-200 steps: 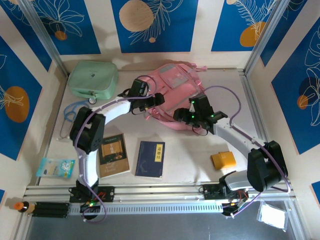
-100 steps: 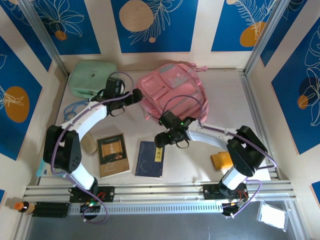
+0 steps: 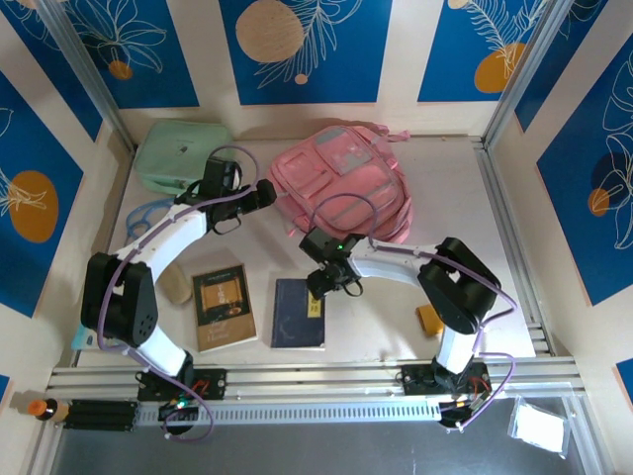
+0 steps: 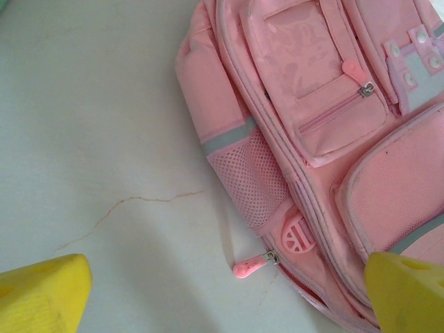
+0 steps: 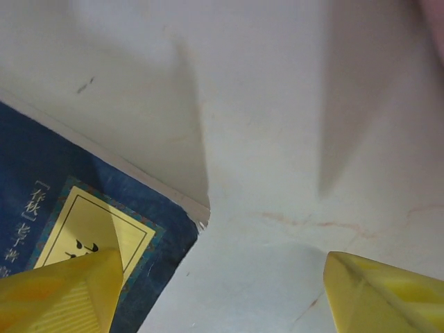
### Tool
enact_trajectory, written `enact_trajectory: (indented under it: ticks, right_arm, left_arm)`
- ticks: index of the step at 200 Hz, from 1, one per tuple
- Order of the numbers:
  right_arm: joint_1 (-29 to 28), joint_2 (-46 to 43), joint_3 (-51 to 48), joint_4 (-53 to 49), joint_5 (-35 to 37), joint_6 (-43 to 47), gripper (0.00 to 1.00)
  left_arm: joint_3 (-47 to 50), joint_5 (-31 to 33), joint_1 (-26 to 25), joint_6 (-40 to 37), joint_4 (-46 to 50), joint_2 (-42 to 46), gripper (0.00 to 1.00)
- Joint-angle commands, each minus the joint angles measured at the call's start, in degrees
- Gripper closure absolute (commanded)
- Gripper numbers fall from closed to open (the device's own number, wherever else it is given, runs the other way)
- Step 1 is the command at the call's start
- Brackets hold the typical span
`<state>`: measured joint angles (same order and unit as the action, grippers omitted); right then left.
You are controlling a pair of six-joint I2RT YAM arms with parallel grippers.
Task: Pack the student bag
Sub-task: Move the book to the center of the table.
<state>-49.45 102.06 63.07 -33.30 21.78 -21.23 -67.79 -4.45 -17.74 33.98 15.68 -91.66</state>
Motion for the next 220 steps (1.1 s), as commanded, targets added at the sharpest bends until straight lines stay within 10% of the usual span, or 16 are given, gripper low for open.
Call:
enact_trajectory:
  ticks: [1, 101, 148, 220]
  right_arm:
    - [1.21, 2.87, 1.86, -1.60, 6.29, -0.97, 0.23]
    - [5.79, 5.14, 11.31, -0.58, -1.05, -6.44, 0.25]
    - [10.60, 0.45, 4.90, 1.28, -20.36, -4.14, 0.32]
    - [6.91, 5.77, 9.44, -4.60, -11.37, -1.66, 0.33]
  left_arm:
    - [1.28, 0.58, 0.73, -0.04, -0.20, 1.78, 0.00]
    - [10.14, -6.87, -0.38, 6.49, 0.20, 4.36, 0.00]
    - [16.55, -7.32, -5.96, 11.31, 1.02, 8.57, 0.00]
    - [18.94, -7.06, -8.32, 15.06, -3.97, 7.90, 0.00]
